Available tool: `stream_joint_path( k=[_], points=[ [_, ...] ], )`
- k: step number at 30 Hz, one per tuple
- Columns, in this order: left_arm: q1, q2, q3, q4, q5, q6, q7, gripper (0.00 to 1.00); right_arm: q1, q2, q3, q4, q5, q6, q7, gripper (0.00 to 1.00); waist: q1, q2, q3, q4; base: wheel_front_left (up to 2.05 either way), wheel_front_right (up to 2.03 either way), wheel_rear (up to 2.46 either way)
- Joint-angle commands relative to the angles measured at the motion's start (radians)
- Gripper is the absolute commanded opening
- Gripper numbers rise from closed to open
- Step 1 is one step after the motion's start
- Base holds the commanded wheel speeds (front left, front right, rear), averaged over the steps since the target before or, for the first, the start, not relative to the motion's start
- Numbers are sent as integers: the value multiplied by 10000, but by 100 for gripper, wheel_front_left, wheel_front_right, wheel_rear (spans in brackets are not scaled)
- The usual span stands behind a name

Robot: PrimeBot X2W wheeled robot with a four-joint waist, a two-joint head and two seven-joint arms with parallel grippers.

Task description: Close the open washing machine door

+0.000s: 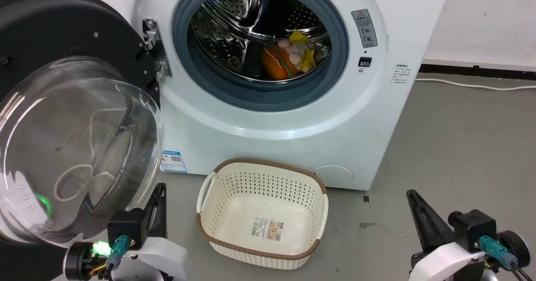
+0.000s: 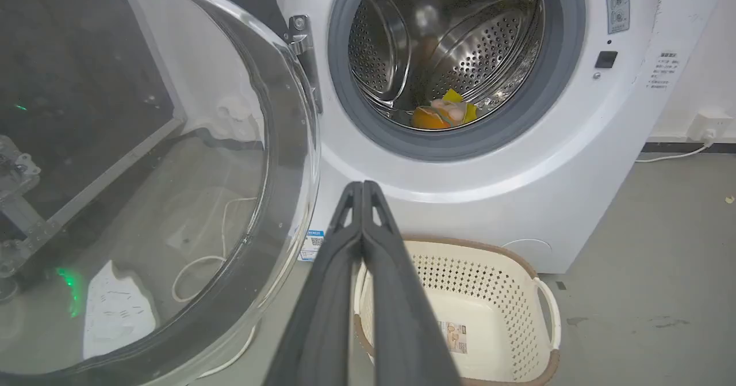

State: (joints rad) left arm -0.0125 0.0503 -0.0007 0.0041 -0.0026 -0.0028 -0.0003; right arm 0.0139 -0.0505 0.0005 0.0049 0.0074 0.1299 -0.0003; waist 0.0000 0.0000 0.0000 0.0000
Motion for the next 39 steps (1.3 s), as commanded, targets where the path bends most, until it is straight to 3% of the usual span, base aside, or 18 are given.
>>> stream_joint_path(
  k=[1,39],
  points=[
    [125,-1,7,-41,26,28,3,0,-139,3,-5,-49,-74,8,3,0,0,0,0,0,0,0,0],
    [125,-1,7,-41,26,28,3,0,-139,3,-5,-49,-74,8,3,0,0,0,0,0,0,0,0]
  ],
)
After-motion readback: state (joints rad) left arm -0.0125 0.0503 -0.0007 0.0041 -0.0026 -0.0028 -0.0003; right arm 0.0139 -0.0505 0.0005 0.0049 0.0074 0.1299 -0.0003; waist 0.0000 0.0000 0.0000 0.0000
